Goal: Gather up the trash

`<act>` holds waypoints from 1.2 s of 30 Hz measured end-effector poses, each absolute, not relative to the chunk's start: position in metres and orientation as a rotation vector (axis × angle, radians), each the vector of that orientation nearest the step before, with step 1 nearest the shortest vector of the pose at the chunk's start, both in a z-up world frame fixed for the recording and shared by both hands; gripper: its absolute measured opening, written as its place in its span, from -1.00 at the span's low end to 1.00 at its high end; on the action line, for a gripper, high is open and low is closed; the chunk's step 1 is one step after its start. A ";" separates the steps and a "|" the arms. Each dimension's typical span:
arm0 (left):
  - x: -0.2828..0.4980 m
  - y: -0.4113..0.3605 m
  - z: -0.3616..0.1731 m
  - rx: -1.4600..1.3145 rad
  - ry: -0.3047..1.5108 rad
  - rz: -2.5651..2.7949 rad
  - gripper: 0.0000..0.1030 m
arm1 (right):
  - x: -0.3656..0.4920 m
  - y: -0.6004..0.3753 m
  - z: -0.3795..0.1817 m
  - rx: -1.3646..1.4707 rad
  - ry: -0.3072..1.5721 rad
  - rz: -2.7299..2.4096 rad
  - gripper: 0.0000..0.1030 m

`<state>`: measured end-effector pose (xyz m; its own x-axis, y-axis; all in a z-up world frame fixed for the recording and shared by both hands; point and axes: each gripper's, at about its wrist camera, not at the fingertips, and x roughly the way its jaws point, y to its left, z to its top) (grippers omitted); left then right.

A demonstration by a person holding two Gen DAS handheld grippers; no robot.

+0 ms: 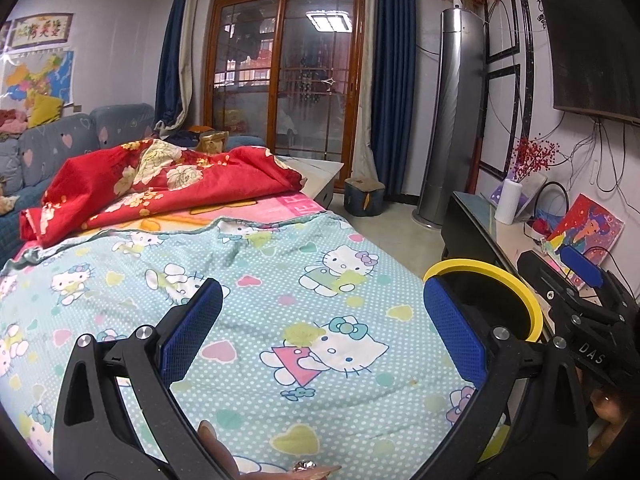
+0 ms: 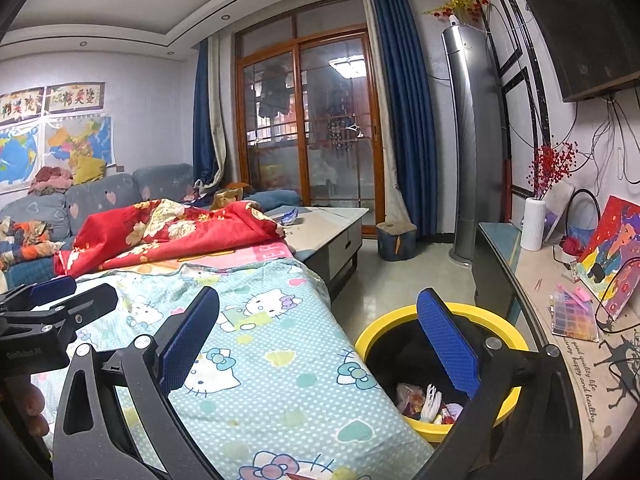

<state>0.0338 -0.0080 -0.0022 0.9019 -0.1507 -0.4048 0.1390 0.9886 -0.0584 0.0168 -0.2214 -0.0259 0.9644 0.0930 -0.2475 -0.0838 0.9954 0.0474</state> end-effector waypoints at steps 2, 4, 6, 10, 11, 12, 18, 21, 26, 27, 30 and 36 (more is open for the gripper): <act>0.034 -0.009 -0.002 -0.026 0.419 -0.152 0.80 | 0.017 -0.221 -0.026 0.037 0.252 0.090 0.87; 0.034 -0.009 -0.003 -0.026 0.421 -0.153 0.80 | 0.017 -0.221 -0.026 0.037 0.253 0.089 0.87; 0.034 -0.010 -0.004 -0.029 0.427 -0.156 0.80 | 0.017 -0.221 -0.026 0.036 0.253 0.088 0.87; 0.034 -0.011 -0.005 -0.028 0.428 -0.156 0.80 | 0.016 -0.221 -0.027 0.038 0.255 0.085 0.87; 0.034 -0.010 -0.006 -0.029 0.428 -0.156 0.80 | 0.016 -0.221 -0.027 0.038 0.254 0.085 0.87; 0.034 -0.011 -0.006 -0.029 0.428 -0.156 0.80 | 0.016 -0.221 -0.027 0.038 0.253 0.086 0.87; 0.035 -0.011 -0.007 -0.024 0.440 -0.157 0.80 | 0.016 -0.222 -0.027 0.038 0.254 0.083 0.87; 0.035 -0.010 -0.007 -0.024 0.440 -0.158 0.80 | 0.016 -0.222 -0.027 0.038 0.256 0.083 0.87; 0.035 -0.011 -0.007 -0.025 0.440 -0.159 0.80 | 0.016 -0.224 -0.027 0.037 0.258 0.079 0.87; 0.035 -0.011 -0.008 -0.025 0.442 -0.159 0.80 | 0.016 -0.224 -0.027 0.037 0.257 0.079 0.87; 0.035 -0.011 -0.007 -0.023 0.440 -0.158 0.80 | 0.015 -0.226 -0.027 0.039 0.258 0.076 0.87; 0.035 -0.011 -0.008 -0.024 0.440 -0.157 0.80 | 0.015 -0.228 -0.027 0.039 0.258 0.075 0.87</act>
